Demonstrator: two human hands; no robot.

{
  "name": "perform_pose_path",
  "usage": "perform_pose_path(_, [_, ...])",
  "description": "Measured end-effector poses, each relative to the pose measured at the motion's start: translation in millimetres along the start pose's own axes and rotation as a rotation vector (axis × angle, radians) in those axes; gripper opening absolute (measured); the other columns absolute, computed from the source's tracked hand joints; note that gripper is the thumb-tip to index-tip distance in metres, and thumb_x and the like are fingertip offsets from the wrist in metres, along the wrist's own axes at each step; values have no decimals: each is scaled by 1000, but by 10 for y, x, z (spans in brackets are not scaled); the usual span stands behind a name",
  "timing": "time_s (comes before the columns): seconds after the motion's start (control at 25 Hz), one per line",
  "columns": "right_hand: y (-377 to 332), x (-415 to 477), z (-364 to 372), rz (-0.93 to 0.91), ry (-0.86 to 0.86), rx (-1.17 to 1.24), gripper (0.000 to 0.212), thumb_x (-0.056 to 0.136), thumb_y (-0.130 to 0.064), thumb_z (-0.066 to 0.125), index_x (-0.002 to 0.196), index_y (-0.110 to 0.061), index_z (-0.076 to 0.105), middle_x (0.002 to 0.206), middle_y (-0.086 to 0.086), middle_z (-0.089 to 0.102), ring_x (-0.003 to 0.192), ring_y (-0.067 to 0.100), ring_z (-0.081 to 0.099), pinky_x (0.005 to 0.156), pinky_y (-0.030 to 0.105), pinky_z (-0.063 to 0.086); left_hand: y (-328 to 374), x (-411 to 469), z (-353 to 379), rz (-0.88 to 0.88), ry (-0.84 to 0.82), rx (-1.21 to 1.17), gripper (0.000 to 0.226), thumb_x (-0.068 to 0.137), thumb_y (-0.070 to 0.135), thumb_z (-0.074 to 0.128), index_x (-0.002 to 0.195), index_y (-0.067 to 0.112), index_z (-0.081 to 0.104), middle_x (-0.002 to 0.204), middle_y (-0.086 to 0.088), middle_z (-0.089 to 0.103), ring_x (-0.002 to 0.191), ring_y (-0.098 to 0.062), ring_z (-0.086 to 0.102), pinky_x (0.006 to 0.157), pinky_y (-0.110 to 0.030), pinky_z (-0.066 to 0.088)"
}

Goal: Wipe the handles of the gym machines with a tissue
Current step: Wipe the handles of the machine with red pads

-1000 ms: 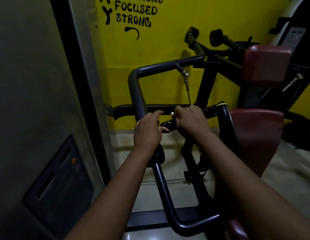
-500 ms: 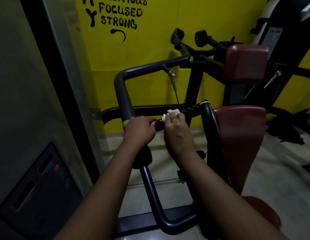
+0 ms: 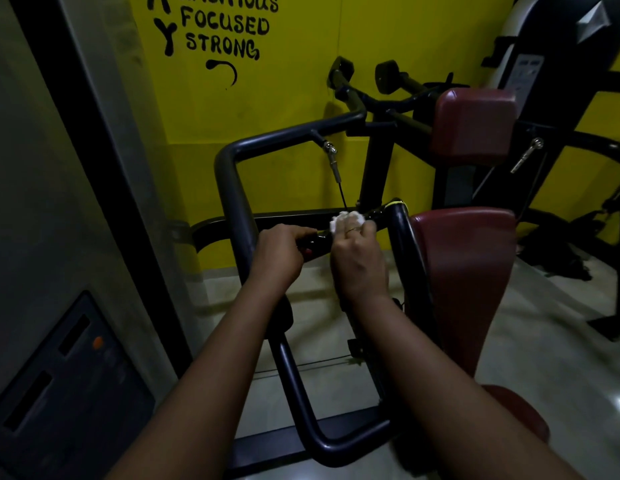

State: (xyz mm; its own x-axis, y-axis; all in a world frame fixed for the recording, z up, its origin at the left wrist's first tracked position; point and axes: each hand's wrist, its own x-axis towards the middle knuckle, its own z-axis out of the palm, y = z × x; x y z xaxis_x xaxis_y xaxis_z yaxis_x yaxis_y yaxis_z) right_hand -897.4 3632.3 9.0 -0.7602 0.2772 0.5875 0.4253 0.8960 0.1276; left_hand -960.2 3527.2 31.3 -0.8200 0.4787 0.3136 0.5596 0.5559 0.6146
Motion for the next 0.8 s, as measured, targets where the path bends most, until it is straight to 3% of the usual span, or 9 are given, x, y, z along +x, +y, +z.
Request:
perform_pose_path(0.08, [-44,36,-41,127,-39,37,45,82,1,38,120,7,63,112,21,67,95,28,62,61,23,52,-28,8,-16,-13,-25,10,36,87,11,71,122,21,68,119,0,69,111,-12,62,80,-9,36])
perform_pose_path(0.2, [-263,-134,95,25,-56,19,54,84,-2,24,127,9,56,122,23,62,103,32,58,71,24,52,-44,8,-41,27,-46,-2,35,85,12,72,119,22,70,114,-2,71,108,-15,64,88,-20,45])
perform_pose_path(0.24, [-261,-176,97,-27,-35,20,51,88,-3,27,130,8,53,126,25,59,104,32,58,73,25,52,-41,2,-48,34,-50,2,34,86,13,71,118,23,70,111,-2,72,106,-16,65,87,-22,46])
perform_pose_path(0.32, [-110,-108,22,-62,-19,67,44,83,-5,58,126,6,58,117,22,64,92,30,62,60,24,51,-49,-1,-34,36,-34,28,35,87,14,70,120,26,69,113,-1,72,107,-15,64,85,-19,44])
perform_pose_path(0.4, [23,0,-12,82,12,-25,50,69,-4,76,118,2,66,104,16,69,83,26,62,50,22,46,-57,0,-15,6,-10,45,38,89,11,68,124,25,66,121,-1,68,112,-15,61,82,-12,37])
perform_pose_path(0.48, [-34,41,-38,165,-35,-58,52,78,0,67,128,7,56,119,23,63,102,31,61,62,23,52,-49,-3,-20,-14,-8,27,39,89,9,68,125,22,65,124,-1,67,113,-14,60,77,-6,31])
perform_pose_path(0.56, [-223,-78,93,66,-119,13,57,86,5,53,138,17,34,138,36,42,126,41,47,85,30,52,-46,2,-44,6,-30,3,37,87,12,70,123,22,67,120,-3,69,110,-13,62,77,-6,33])
perform_pose_path(0.72, [-85,-137,91,22,0,230,67,68,13,69,131,13,48,130,31,53,105,42,58,77,36,54,-45,0,-57,16,-32,7,36,87,13,71,121,23,68,119,-2,70,109,-14,63,78,-11,36])
perform_pose_path(0.8, [-13,-102,64,181,34,353,68,78,15,57,142,8,36,144,25,40,119,38,48,93,36,46,-55,15,-36,-3,-23,36,38,88,12,68,124,24,65,123,-1,67,111,-15,61,75,-9,33])
